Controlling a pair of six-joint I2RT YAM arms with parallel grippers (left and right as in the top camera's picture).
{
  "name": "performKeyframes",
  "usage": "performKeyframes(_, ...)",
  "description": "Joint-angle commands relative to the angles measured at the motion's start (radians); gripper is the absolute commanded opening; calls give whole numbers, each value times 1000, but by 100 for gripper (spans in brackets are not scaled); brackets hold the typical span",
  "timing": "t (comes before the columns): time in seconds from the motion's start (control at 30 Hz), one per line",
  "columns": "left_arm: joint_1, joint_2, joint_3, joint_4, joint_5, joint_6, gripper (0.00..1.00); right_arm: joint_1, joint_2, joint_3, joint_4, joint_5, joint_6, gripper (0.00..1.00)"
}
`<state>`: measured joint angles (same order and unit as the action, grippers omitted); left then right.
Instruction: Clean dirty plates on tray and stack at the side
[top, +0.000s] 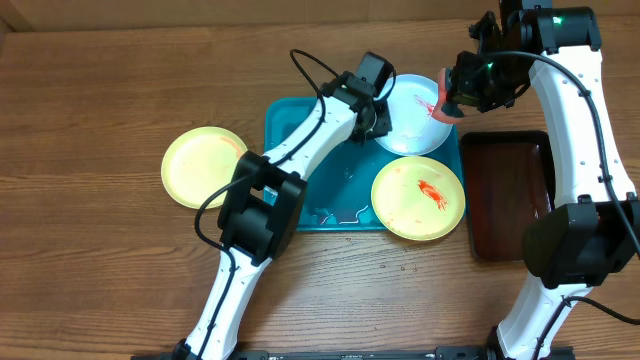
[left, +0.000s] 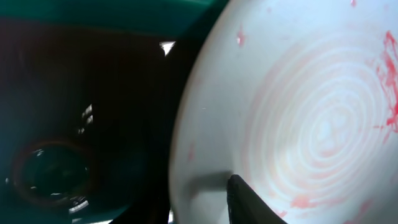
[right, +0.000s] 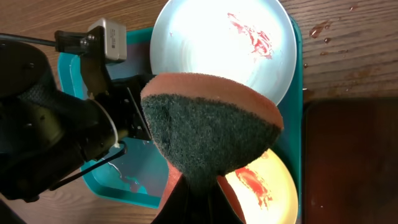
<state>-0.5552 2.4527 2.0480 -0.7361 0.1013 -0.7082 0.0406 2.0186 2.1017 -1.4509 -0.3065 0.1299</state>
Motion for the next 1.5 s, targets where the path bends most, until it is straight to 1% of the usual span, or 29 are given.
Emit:
performKeyframes(0.0,-6,24,23,-11,-25,-10,25,-4,-27,14,-3,21,-6,4)
performKeyframes(0.13,-3,24,23,-11,-45,-10,21,-3,-27,14,-3,22,-6,4)
performKeyframes(0.17,-3,25,23,-11,-61,-10,18,-3,-27,14,-3,22,-6,4)
performKeyframes(0.23,-3,25,23,-11,-91,-9,7,-3,-27,13,-3,22,-6,4)
performKeyframes(0.27,-1,25,23,-11,-109,-9,4,-3,-27,13,-2,22,-6,4)
performKeyframes(0.4,26,17,38,-31,-112,24,4,-2,-27,13,4,22,-7,4)
performKeyframes(0.57,95,-38,89,-144,-112,110,4,-1,-27,13,14,21,-8,4)
performKeyframes(0.7,151,-92,130,-265,-112,203,4,7,-27,13,31,19,-8,4)
performKeyframes(0.83,191,-124,135,-425,-109,281,4,44,-15,13,40,17,-8,4)
performKeyframes(0.93,212,-125,129,-549,-111,321,4,92,5,-3,59,18,-7,4)
performKeyframes(1.03,229,-125,109,-613,-111,342,4,150,29,-40,101,18,13,4)
performKeyframes(1.17,247,-125,62,-620,-112,369,4,216,68,-75,150,17,57,4)
performKeyframes(1.27,257,-125,14,-596,-112,372,4,260,87,-104,180,18,72,4)
performKeyframes(1.47,276,-124,-108,-484,-112,363,4,320,134,-179,280,18,100,4)
